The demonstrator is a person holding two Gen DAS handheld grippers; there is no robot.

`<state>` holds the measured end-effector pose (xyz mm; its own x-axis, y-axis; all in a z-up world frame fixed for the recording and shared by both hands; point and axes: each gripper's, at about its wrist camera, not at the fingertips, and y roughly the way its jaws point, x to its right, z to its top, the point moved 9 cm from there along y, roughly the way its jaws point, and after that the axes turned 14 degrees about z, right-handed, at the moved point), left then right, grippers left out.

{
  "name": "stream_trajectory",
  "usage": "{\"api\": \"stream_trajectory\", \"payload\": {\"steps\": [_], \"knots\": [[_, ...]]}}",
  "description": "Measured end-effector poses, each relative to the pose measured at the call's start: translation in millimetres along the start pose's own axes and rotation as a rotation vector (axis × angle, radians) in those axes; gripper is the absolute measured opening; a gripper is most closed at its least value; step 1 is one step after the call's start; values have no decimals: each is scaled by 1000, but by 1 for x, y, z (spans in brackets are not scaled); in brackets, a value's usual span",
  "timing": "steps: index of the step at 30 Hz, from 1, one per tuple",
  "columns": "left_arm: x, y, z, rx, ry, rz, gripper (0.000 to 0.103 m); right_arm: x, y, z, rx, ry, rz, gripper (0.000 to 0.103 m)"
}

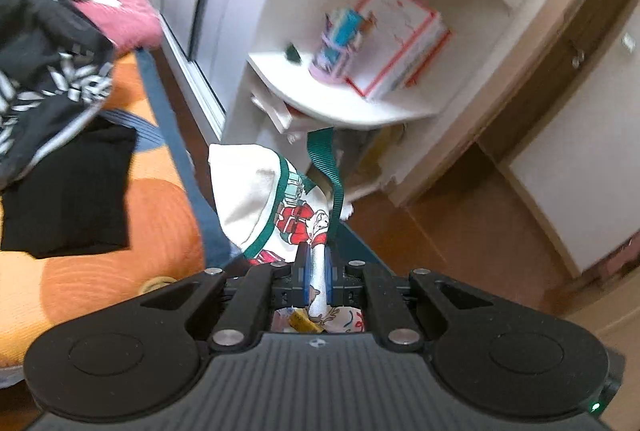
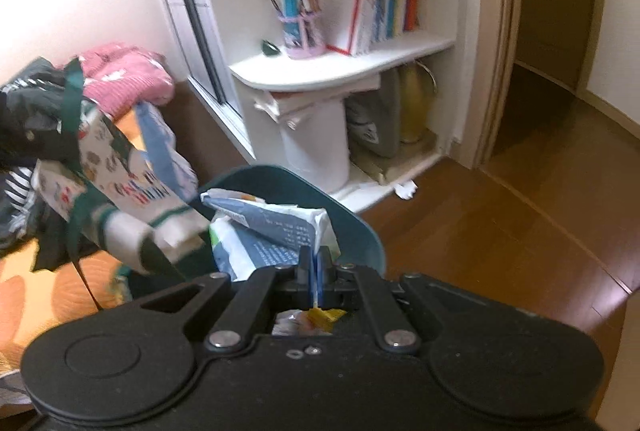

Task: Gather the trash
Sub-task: 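Carry the Christmas bag and plastic packet up over the wastebasket with both tools, then open both tools to drop the bag and packet into the wastebasket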

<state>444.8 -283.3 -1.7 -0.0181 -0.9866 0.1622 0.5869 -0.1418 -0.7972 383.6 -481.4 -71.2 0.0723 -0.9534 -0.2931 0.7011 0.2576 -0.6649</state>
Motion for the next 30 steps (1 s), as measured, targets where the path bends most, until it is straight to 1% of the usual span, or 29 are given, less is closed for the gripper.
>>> {"api": "stream_trajectory", "payload": {"steps": [6, 10, 12, 16, 19, 21, 22, 24, 25, 26, 27, 29, 30], "knots": [[16, 71, -42, -115, 86, 45, 6, 15, 33, -17, -71, -6, -23, 3], [18, 106, -70, -183, 154, 74, 7, 19, 49, -26, -114, -15, -25, 6], [18, 120, -83, -212, 183, 90, 7, 19, 52, -28, -122, -20, -25, 10], [18, 137, -102, -238, 248, 123, 8, 20, 55, -30, -136, -15, -10, 13], [17, 147, -112, -261, 261, 125, 8, 20, 54, -33, -141, -17, -4, 13], [16, 150, -116, -274, 260, 127, 8, 19, 51, -33, -137, -16, 9, 17], [16, 150, -118, -278, 259, 125, 9, 17, 48, -34, -134, -14, 16, 17], [16, 147, -120, -279, 256, 115, 15, 15, 42, -34, -129, -13, 29, 22], [16, 145, -120, -274, 254, 113, 21, 12, 38, -34, -126, -16, 34, 23], [16, 142, -120, -268, 254, 112, 30, 10, 35, -34, -124, -19, 38, 25], [16, 138, -120, -259, 255, 110, 35, 8, 32, -33, -123, -21, 43, 25], [17, 128, -119, -237, 258, 107, 54, 3, 25, -32, -117, -20, 54, 25], [16, 121, -118, -222, 257, 106, 56, 0, 20, -32, -113, -20, 62, 26]]}}
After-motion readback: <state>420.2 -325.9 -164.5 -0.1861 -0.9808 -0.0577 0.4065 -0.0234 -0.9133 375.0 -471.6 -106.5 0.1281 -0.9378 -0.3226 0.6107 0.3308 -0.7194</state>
